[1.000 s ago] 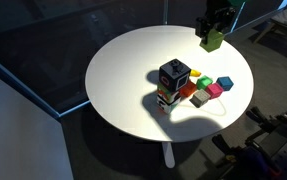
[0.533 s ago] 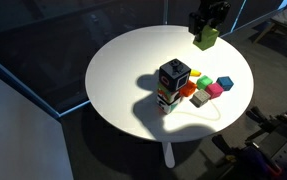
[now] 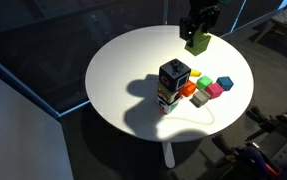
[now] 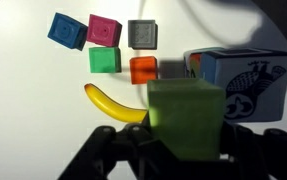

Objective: Pick up the lime green block and put it on the block with the number four on it

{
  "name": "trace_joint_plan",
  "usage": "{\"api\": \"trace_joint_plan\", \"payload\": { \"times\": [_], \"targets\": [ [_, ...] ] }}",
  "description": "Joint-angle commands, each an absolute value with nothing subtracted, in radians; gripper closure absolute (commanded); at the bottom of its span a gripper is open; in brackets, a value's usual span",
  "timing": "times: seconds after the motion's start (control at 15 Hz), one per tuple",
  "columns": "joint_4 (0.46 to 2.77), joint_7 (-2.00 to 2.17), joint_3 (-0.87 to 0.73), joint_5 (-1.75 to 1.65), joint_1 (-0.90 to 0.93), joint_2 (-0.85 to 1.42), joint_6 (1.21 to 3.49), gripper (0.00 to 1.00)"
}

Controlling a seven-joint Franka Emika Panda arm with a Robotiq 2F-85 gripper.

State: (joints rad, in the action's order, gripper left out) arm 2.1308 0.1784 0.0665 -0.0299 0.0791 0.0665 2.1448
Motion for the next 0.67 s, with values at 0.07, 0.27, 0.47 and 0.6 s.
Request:
{"api": "trace_joint_plan", "payload": {
  "times": [0.07,0.27,0.47,0.6],
  "targets": [
    [2.133,0.178,0.085,-0.014,0.095,0.05,2.116,0.76],
    [2.139,0.176,0.094,-0.013,0.104,0.046,2.111,0.76],
    [2.143,0.163,0.101,0.003,0.11,0.046,2.105,0.76],
    [2.147,0.156,0.108,0.019,0.113,0.046,2.104,0.76]
  ]
}}
